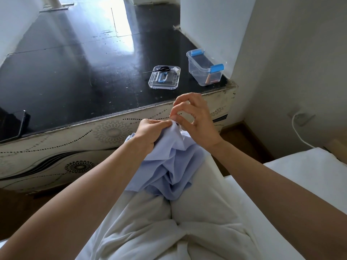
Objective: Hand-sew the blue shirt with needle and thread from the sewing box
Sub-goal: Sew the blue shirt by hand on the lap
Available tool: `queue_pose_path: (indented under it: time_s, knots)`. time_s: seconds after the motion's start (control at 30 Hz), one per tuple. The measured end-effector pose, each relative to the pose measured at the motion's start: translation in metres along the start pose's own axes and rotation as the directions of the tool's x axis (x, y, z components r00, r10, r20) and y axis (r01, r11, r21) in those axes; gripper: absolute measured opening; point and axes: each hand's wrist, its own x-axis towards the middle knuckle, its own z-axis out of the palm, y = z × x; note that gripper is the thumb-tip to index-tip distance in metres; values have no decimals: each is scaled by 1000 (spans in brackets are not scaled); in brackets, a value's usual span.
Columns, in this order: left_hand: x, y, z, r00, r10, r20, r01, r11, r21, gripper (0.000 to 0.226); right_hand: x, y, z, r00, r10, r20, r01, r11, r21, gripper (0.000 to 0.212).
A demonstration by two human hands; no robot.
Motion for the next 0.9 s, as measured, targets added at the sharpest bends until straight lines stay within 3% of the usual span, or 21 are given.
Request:
queue_pose_path:
  time_s: [0.07, 0.1, 0.17, 0.23, 0.27, 0.33, 0.37, 0.4, 0.47, 0.53, 0.6, 0.67, 0.7, 0.77, 0.9]
  knots:
    - [2, -2, -1, 998, -25, -58, 22, 998, -60, 11, 8, -11, -1, 992, 97, 78, -113, 965, 238, 13]
    - [2, -3, -1, 997, -40, -70, 33, 995, -95, 11, 12, -17, -4, 961, 203, 189, -267, 861, 432, 13]
    - [4, -3, -2, 996, -52, -67, 39, 983, -178, 12, 15, -23, -15, 798, 326, 507, -602, 467, 647, 14]
    - [6, -1, -3, 997, -43, -68, 25, 969, -246, 9, 10, -20, -27, 548, 149, 823, -836, 110, 537, 19]
    - [7, 0, -4, 996, -38, -75, 18, 966, -259, 9, 8, -19, -32, 415, -14, 910, -909, 34, 415, 19]
    - [7, 2, -6, 996, -38, -85, 15, 965, -260, 10, 2, -18, -39, 197, -276, 941, -977, 29, 213, 14]
    - [6, 2, -7, 996, -39, -86, 16, 967, -255, 10, 1, -17, -40, 151, -332, 931, -984, 36, 172, 12]
    - [7, 2, -7, 996, -36, -86, 13, 967, -254, 10, -1, -16, -42, 144, -345, 927, -987, 23, 161, 11]
    - [7, 1, -6, 996, -20, -82, -2, 966, -260, 11, 0, -10, -44, 216, -249, 944, -976, -41, 212, 10]
    - [6, 1, -6, 997, -2, -78, -18, 968, -252, 12, 1, -7, -42, 342, 80, 936, -936, -54, 347, 7]
    - [5, 1, -5, 997, 4, -80, -22, 973, -231, 12, 3, -8, -36, 436, 524, 732, -888, 121, 443, 8]
    - [3, 1, -5, 997, 4, -71, -19, 977, -214, 12, 5, -9, -27, 527, 736, 425, -843, 389, 372, 12]
    - [3, 2, -4, 998, 7, -62, -19, 977, -210, 12, 6, -11, -24, 586, 744, 322, -808, 504, 304, 15]
    - [2, 2, -3, 999, 13, -39, -22, 975, -221, 12, 7, -15, -17, 680, 686, 259, -733, 652, 197, 20]
    - [0, 2, -2, 999, 38, 6, -36, 972, -232, 11, 4, -13, -4, 730, 645, 228, -673, 737, 71, 20]
